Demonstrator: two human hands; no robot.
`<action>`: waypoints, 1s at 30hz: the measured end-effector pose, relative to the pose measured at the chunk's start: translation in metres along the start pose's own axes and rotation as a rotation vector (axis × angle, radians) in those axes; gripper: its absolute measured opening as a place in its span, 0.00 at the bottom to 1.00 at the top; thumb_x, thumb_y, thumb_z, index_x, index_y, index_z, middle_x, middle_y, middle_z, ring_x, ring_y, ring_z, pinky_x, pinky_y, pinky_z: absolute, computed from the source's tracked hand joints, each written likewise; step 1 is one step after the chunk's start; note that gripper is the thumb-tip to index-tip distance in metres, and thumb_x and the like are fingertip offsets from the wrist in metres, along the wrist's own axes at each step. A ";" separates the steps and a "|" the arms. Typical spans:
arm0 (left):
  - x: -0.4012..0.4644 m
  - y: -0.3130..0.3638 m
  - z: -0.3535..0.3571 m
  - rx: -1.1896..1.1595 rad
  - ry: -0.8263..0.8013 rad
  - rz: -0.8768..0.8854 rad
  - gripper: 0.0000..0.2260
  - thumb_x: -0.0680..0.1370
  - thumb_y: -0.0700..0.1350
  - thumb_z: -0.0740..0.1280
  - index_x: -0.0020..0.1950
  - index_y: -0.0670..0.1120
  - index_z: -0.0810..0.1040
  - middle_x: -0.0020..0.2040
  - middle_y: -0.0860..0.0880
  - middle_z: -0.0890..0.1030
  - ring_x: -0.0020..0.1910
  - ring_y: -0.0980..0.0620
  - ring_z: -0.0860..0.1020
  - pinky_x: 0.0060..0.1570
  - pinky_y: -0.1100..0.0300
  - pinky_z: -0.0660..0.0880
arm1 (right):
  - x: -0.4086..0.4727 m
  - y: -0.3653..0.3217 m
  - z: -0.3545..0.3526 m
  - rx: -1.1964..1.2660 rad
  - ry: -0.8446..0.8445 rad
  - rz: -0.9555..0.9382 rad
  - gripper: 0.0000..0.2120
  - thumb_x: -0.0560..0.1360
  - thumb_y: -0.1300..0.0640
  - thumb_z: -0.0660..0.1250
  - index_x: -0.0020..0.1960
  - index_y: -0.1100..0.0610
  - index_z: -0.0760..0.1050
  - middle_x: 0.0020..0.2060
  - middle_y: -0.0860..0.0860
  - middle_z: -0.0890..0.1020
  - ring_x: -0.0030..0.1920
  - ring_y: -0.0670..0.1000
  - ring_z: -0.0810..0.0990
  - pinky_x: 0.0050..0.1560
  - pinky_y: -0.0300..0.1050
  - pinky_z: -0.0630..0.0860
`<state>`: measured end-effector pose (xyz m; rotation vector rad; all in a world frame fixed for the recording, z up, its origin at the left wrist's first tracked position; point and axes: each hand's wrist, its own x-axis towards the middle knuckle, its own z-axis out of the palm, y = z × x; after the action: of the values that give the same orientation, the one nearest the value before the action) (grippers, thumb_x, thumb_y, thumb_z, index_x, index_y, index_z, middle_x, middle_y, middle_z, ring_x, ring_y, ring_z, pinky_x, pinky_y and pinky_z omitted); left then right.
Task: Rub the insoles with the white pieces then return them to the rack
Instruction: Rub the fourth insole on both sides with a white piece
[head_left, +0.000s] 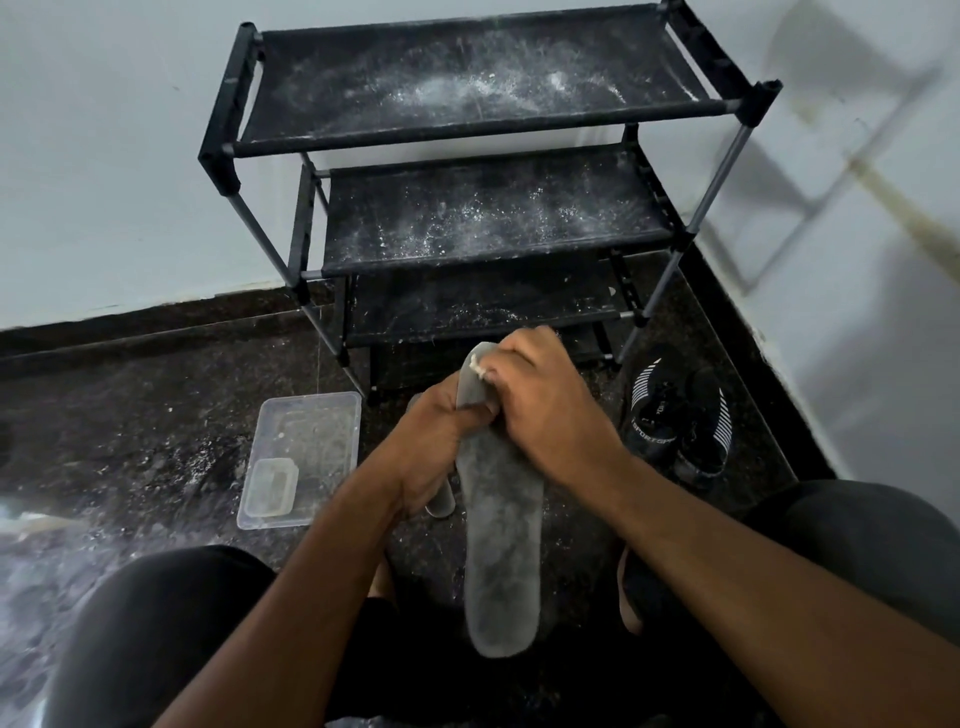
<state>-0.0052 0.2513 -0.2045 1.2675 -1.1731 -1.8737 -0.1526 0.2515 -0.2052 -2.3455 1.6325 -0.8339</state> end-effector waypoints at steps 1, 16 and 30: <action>-0.001 0.000 0.000 0.011 -0.001 -0.005 0.11 0.83 0.34 0.61 0.63 0.41 0.79 0.59 0.35 0.83 0.62 0.35 0.80 0.64 0.38 0.77 | 0.002 0.002 -0.002 0.000 0.037 0.034 0.08 0.75 0.64 0.69 0.54 0.62 0.80 0.49 0.53 0.75 0.52 0.50 0.71 0.49 0.40 0.74; -0.001 -0.001 0.001 0.071 -0.031 -0.004 0.11 0.80 0.29 0.60 0.59 0.33 0.78 0.53 0.37 0.84 0.55 0.39 0.83 0.56 0.47 0.81 | -0.002 -0.009 0.002 0.100 0.002 0.003 0.05 0.78 0.62 0.65 0.51 0.62 0.79 0.48 0.53 0.76 0.50 0.47 0.70 0.50 0.31 0.66; 0.000 0.001 0.002 0.064 0.005 -0.016 0.10 0.83 0.33 0.61 0.59 0.40 0.81 0.54 0.40 0.85 0.57 0.41 0.83 0.61 0.42 0.79 | 0.007 0.003 -0.007 0.105 0.066 0.187 0.06 0.79 0.60 0.65 0.51 0.61 0.80 0.47 0.52 0.75 0.48 0.44 0.67 0.45 0.28 0.64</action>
<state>-0.0071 0.2521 -0.2033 1.3193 -1.2325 -1.8566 -0.1568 0.2452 -0.1975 -2.0786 1.7557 -0.9419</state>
